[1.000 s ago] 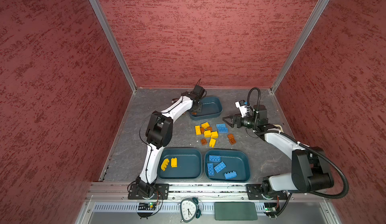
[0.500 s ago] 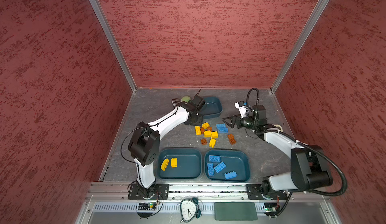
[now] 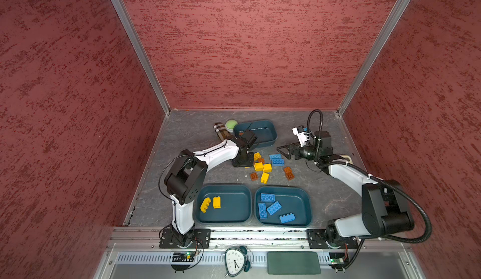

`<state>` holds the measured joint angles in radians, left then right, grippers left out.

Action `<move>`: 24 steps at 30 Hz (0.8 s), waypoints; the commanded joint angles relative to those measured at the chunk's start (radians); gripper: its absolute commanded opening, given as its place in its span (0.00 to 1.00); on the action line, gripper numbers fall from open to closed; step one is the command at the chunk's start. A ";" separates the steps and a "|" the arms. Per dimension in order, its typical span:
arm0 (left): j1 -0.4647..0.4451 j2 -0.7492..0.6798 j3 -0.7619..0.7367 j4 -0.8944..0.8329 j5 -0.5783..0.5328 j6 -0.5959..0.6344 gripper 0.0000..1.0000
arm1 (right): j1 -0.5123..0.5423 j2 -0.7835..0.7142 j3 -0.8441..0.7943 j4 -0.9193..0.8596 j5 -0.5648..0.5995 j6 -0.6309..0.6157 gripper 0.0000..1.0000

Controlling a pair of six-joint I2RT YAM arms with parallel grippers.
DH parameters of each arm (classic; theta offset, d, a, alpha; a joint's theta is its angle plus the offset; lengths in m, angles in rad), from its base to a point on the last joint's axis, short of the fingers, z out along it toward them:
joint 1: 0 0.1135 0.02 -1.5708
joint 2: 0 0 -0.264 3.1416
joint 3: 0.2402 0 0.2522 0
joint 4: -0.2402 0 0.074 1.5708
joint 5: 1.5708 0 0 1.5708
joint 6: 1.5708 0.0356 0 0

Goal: Sort the legos into containers by color
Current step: 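Move the left gripper to the pile and grasp a long yellow brick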

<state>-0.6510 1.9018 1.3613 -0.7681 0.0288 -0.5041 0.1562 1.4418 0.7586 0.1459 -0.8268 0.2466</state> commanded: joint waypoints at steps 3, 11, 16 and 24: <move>0.002 0.028 0.009 0.026 0.004 -0.002 0.53 | 0.008 -0.017 -0.007 0.017 0.005 -0.009 0.99; 0.009 0.047 0.011 0.027 -0.020 0.014 0.51 | 0.008 -0.004 -0.005 0.024 0.002 -0.008 0.99; 0.016 0.078 0.042 0.035 -0.017 0.015 0.50 | 0.007 -0.003 -0.003 0.021 0.005 -0.009 0.99; 0.020 0.109 0.082 0.041 -0.015 0.008 0.51 | 0.007 0.003 -0.007 0.029 0.002 -0.004 0.99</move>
<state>-0.6361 1.9919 1.4181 -0.7437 0.0204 -0.5007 0.1566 1.4418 0.7582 0.1459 -0.8265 0.2466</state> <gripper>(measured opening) 0.512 0.990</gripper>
